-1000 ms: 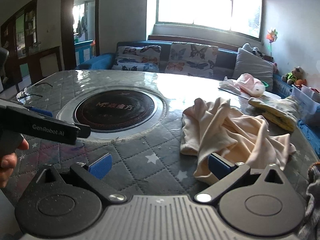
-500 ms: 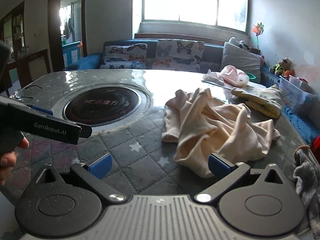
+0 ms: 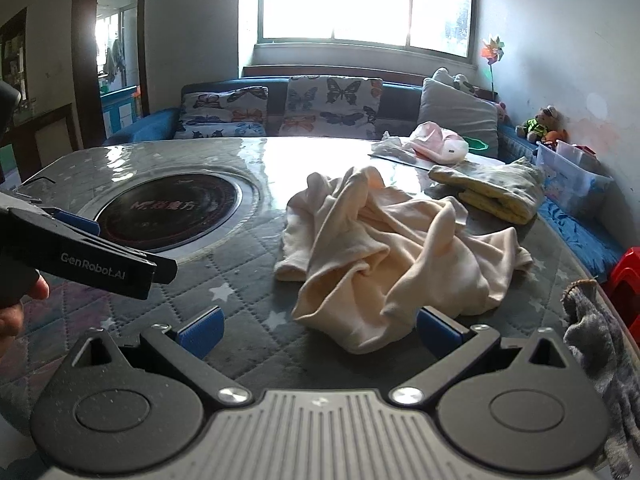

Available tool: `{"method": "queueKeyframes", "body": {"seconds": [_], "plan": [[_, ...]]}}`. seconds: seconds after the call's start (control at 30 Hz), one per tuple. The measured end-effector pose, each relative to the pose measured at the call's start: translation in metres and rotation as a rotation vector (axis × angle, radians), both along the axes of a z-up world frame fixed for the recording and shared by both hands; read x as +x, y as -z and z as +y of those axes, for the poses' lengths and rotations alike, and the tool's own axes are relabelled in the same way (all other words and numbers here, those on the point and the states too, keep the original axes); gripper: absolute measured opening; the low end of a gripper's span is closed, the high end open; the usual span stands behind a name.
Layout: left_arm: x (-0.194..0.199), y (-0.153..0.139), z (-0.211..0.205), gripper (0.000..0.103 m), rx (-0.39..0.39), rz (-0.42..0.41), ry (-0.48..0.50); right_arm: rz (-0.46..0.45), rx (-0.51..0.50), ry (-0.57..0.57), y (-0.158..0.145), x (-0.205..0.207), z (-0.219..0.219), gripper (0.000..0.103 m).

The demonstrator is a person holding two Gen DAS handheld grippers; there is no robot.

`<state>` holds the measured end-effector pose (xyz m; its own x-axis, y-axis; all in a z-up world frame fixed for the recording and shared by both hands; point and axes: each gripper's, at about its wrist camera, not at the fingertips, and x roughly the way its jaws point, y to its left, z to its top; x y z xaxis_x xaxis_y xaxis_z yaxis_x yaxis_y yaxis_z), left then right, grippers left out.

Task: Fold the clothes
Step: 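Lower the right gripper onto the cream shirt and close on its edge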

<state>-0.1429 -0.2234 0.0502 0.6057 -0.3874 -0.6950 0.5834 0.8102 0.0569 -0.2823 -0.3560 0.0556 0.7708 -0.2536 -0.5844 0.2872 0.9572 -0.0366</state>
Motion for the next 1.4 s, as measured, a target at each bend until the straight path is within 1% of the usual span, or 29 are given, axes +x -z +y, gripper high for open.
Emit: {"method": "queueKeyframes", "body": {"seconds": [0.2, 0.43, 0.53, 0.63, 0.83, 0.97, 1.0, 1.07, 1.2, 1.27, 1.3, 1.33, 1.37, 1.4], "plan": [[0.011, -0.002, -0.015, 0.103, 0.010, -0.006, 0.009, -0.011, 0.008, 0.021, 0.000, 0.009, -0.016, 0.103], [0.030, -0.007, -0.028, 0.103, 0.015, 0.002, 0.001, -0.035, -0.001, 0.020, -0.006, 0.029, -0.030, 0.102], [0.035, -0.007, -0.033, 0.103, 0.020, 0.001, 0.000, -0.036, -0.001, 0.009, -0.007, 0.039, -0.034, 0.099], [0.040, -0.008, -0.037, 0.103, 0.022, 0.002, -0.001, -0.033, 0.008, 0.004, -0.005, 0.048, -0.038, 0.099], [0.049, -0.007, -0.044, 0.103, 0.023, 0.003, -0.008, -0.008, 0.031, -0.007, 0.003, 0.065, -0.048, 0.092], [0.054, -0.006, -0.047, 0.103, 0.024, 0.008, -0.015, 0.010, 0.040, -0.022, 0.010, 0.078, -0.052, 0.081], [0.055, -0.006, -0.047, 0.103, 0.024, 0.008, -0.016, 0.012, 0.042, -0.025, 0.011, 0.080, -0.052, 0.080], [0.056, -0.007, -0.047, 0.103, 0.023, 0.006, -0.017, 0.014, 0.047, -0.031, 0.013, 0.085, -0.053, 0.070], [0.059, -0.008, -0.046, 0.103, 0.018, 0.007, -0.017, 0.011, 0.039, -0.051, 0.014, 0.093, -0.052, 0.065], [0.061, -0.009, -0.044, 0.103, 0.013, 0.005, -0.021, 0.014, 0.045, -0.054, 0.016, 0.097, -0.053, 0.058], [0.061, -0.010, -0.043, 0.103, 0.011, 0.003, -0.024, 0.017, 0.054, -0.054, 0.017, 0.099, -0.054, 0.053], [0.062, -0.011, -0.042, 0.103, 0.008, 0.001, -0.026, 0.018, 0.062, -0.055, 0.018, 0.100, -0.054, 0.039], [0.063, -0.012, -0.041, 0.103, 0.005, 0.000, -0.029, 0.020, 0.069, -0.059, 0.019, 0.100, -0.054, 0.033], [0.064, -0.013, -0.039, 0.103, 0.001, -0.001, -0.032, 0.022, 0.076, -0.066, 0.020, 0.100, -0.054, 0.030]]}}
